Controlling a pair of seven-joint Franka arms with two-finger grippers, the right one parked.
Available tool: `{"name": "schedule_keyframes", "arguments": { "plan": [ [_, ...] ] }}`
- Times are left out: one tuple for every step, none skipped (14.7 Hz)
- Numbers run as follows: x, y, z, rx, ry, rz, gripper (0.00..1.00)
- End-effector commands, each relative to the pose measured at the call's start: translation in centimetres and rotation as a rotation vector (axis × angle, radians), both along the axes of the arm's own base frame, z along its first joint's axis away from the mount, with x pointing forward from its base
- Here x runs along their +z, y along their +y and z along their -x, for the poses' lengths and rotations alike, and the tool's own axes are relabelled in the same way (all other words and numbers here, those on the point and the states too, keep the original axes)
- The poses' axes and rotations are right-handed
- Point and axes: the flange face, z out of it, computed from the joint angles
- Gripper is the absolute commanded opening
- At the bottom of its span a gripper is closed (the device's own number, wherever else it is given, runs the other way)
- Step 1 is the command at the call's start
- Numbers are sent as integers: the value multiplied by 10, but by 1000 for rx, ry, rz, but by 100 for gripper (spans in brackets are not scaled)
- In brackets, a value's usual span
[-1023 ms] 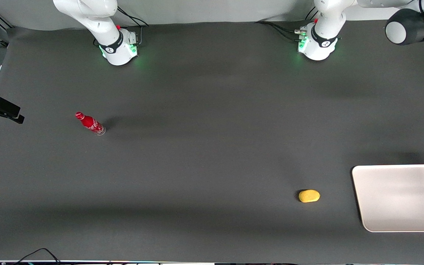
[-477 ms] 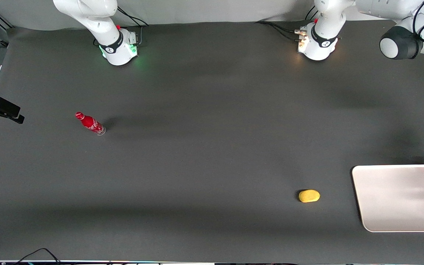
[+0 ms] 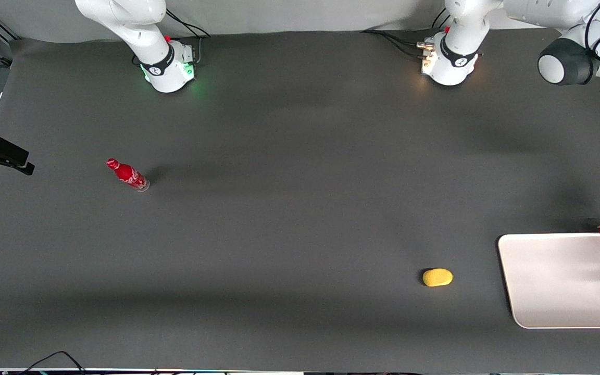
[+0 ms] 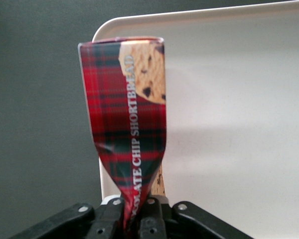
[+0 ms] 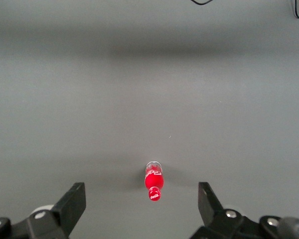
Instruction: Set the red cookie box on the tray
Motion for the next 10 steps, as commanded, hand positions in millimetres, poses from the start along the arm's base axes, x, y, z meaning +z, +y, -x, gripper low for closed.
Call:
{"name": "schedule_keyframes", "arguments": {
  "plan": [
    [-12, 9, 1, 23, -27, -8, 71],
    [-13, 9, 1, 14, -33, -11, 71],
    [-13, 9, 1, 0, -34, -16, 72],
    [-10, 9, 0, -2, -38, -18, 85],
    [-4, 9, -1, -3, -44, -18, 99],
    [6, 9, 0, 0, -44, -13, 100],
    [21, 8, 1, 3, -48, -7, 100],
    [36, 6, 3, 12, -40, 11, 100],
    [54, 0, 5, 12, -25, 41, 100],
    [73, -5, 8, 35, -6, 73, 100]
  ]
}}
